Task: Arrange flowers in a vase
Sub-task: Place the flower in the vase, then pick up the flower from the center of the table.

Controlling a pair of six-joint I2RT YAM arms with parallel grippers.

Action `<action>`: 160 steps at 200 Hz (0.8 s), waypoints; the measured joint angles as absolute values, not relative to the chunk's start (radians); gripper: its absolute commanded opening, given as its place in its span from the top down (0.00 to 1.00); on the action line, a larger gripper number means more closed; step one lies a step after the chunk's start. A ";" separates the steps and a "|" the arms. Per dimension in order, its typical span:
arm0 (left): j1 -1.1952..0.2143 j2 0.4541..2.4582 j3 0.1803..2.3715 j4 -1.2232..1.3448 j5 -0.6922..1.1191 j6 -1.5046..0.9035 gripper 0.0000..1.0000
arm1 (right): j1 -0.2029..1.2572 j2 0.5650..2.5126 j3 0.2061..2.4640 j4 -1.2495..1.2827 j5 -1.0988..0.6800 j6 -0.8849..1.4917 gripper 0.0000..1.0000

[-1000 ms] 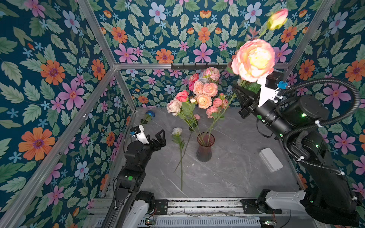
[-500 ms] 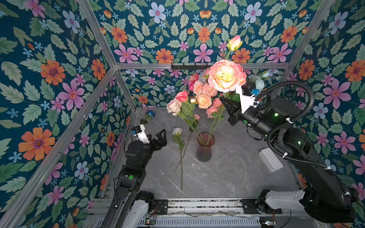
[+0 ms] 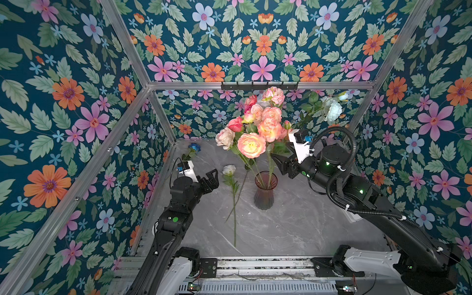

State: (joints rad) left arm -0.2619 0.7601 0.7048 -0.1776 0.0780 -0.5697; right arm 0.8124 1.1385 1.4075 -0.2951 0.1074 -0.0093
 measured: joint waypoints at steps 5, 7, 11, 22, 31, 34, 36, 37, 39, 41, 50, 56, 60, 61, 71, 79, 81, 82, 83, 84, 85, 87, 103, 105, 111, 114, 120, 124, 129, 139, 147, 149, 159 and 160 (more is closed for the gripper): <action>-0.262 0.778 0.712 -0.184 0.078 -0.570 0.06 | 0.812 1.129 1.399 -0.295 0.108 0.002 0.13; -0.262 0.786 0.716 -0.187 0.078 -0.570 0.07 | 0.812 1.126 1.396 -0.295 0.109 0.008 0.13; -0.262 0.803 0.724 -0.195 0.078 -0.570 0.07 | 0.812 1.117 1.388 -0.294 0.109 0.020 0.12; -0.260 0.857 0.750 -0.216 0.070 -0.569 0.08 | 0.812 1.093 1.367 -0.296 0.116 0.038 0.12; -0.256 0.899 0.770 -0.239 0.060 -0.565 0.08 | 0.812 1.072 1.349 -0.295 0.123 0.057 0.12; -0.254 0.912 0.776 -0.244 0.056 -0.562 0.09 | 0.812 1.063 1.341 -0.295 0.126 0.064 0.12; -0.253 0.919 0.779 -0.247 0.054 -0.561 0.10 | 0.812 1.059 1.338 -0.296 0.128 0.068 0.12; -0.252 0.926 0.781 -0.249 0.052 -0.558 0.10 | 0.812 1.055 1.335 -0.296 0.130 0.072 0.12; -0.250 0.935 0.786 -0.253 0.051 -0.554 0.11 | 0.812 1.051 1.332 -0.296 0.132 0.076 0.12; -0.249 0.941 0.788 -0.254 0.049 -0.551 0.12 | 0.812 1.044 1.327 -0.297 0.135 0.078 0.12; -0.244 0.989 0.805 -0.262 0.043 -0.538 0.16 | 0.812 1.013 1.306 -0.296 0.143 0.089 0.12; -0.241 1.028 0.816 -0.262 0.039 -0.523 0.18 | 0.812 0.993 1.294 -0.296 0.150 0.102 0.12; -0.241 1.050 0.823 -0.263 0.035 -0.517 0.20 | 0.811 0.979 1.285 -0.296 0.155 0.106 0.12; -0.241 1.060 0.826 -0.262 0.034 -0.516 0.21 | 0.811 0.977 1.284 -0.296 0.156 0.106 0.12; -0.245 1.132 0.841 -0.259 0.045 -0.505 0.23 | 0.812 0.945 1.266 -0.295 0.165 0.115 0.12; -0.259 1.187 0.845 -0.251 0.052 -0.495 0.23 | 0.812 0.925 1.256 -0.295 0.173 0.125 0.12; -0.263 1.197 0.845 -0.250 0.052 -0.495 0.23 | 0.812 0.922 1.255 -0.295 0.175 0.125 0.12; -0.268 1.208 0.845 -0.248 0.053 -0.495 0.23 | 0.812 0.919 1.254 -0.295 0.177 0.125 0.12; -0.271 1.213 0.845 -0.247 0.053 -0.495 0.23 | 0.812 0.918 1.253 -0.295 0.178 0.125 0.12; -0.276 1.222 0.845 -0.246 0.051 -0.495 0.23 | 0.812 0.915 1.251 -0.295 0.179 0.125 0.12; -0.278 1.227 0.845 -0.246 0.051 -0.494 0.23 | 0.812 0.913 1.251 -0.295 0.180 0.126 0.12; -0.286 1.241 0.845 -0.245 0.051 -0.493 0.23 | 0.812 0.909 1.249 -0.295 0.184 0.127 0.12; -0.347 1.339 0.844 -0.224 0.056 -0.491 0.26 | 0.812 0.879 1.237 -0.303 0.201 0.129 0.12; -0.356 1.351 0.845 -0.220 0.057 -0.490 0.27 | 0.812 0.875 1.235 -0.303 0.204 0.129 0.12; -0.383 1.393 0.848 -0.207 0.056 -0.491 0.31 | 0.812 0.865 1.233 -0.308 0.212 0.131 0.12; -0.393 1.410 0.850 -0.203 0.054 -0.491 0.33 | 0.812 0.860 1.231 -0.310 0.214 0.131 0.12; -0.414 1.453 0.857 -0.196 0.049 -0.492 0.35 | 0.812 0.852 1.229 -0.315 0.216 0.131 0.12; -0.426 1.481 0.862 -0.192 0.043 -0.492 0.36 | 0.812 0.847 1.227 -0.319 0.221 0.131 0.12; -0.439 1.511 0.867 -0.190 0.032 -0.492 0.36 | 0.812 0.841 1.224 -0.323 0.223 0.131 0.12; -0.462 1.561 0.872 -0.187 0.001 -0.492 0.36 | 0.812 0.826 1.216 -0.332 0.235 0.131 0.12; -0.479 1.591 0.872 -0.186 -0.022 -0.492 0.36 | 0.812 0.815 1.210 -0.340 0.240 0.131 0.12; -0.484 1.598 0.872 -0.184 -0.027 -0.492 0.36 | 0.812 0.812 1.208 -0.341 0.241 0.131 0.12; -0.500 1.629 0.871 -0.174 -0.047 -0.492 0.37 | 0.812 0.797 1.196 -0.342 0.246 0.131 0.12; -0.501 1.633 0.871 -0.172 -0.050 -0.492 0.37 | 0.812 0.796 1.196 -0.342 0.246 0.131 0.12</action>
